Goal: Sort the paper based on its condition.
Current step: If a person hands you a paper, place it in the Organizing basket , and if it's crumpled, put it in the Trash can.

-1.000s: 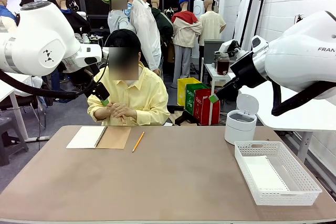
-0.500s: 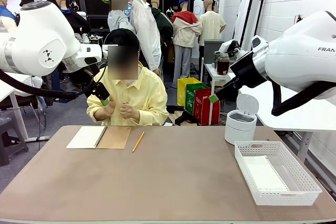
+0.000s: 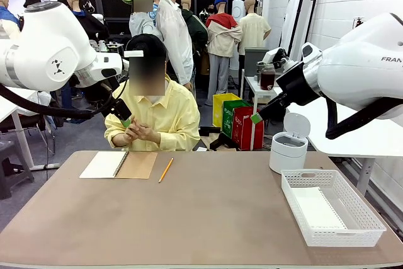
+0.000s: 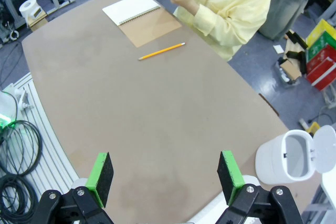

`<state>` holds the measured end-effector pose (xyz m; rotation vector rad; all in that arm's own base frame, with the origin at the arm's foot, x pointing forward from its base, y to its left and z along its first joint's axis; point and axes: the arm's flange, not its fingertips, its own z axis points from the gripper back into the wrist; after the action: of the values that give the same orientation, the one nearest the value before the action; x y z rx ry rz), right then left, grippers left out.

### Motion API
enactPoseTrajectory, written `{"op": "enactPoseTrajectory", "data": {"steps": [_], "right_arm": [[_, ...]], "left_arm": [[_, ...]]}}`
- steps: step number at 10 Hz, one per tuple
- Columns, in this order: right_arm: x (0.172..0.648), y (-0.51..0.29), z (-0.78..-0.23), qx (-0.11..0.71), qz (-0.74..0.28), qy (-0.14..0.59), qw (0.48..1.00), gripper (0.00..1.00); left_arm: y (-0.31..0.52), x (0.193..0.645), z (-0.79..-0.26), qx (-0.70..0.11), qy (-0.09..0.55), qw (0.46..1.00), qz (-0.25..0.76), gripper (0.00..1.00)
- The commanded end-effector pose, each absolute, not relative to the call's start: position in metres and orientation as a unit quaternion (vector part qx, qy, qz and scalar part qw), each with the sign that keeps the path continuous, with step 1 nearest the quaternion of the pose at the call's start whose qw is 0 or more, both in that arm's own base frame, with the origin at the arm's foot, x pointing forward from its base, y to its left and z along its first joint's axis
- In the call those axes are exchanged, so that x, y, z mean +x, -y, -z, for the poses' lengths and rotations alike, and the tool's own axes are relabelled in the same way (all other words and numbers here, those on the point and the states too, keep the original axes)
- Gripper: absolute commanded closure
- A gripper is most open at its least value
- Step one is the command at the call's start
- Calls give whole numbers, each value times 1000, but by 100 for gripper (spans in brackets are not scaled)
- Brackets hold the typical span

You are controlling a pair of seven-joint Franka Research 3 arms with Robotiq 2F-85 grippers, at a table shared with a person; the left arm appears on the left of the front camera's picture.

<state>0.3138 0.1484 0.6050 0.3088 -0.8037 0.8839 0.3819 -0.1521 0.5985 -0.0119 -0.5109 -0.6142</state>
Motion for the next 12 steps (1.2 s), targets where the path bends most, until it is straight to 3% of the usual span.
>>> {"op": "enactPoseTrajectory", "data": {"steps": [1,12], "right_arm": [[313,-149,-606,147,-419,373,815,0],[313,-149,-606,147,-419,373,815,0]], "left_arm": [[150,383,-600,-5,250,921,299,0],[150,383,-600,-5,250,921,299,0]]}}
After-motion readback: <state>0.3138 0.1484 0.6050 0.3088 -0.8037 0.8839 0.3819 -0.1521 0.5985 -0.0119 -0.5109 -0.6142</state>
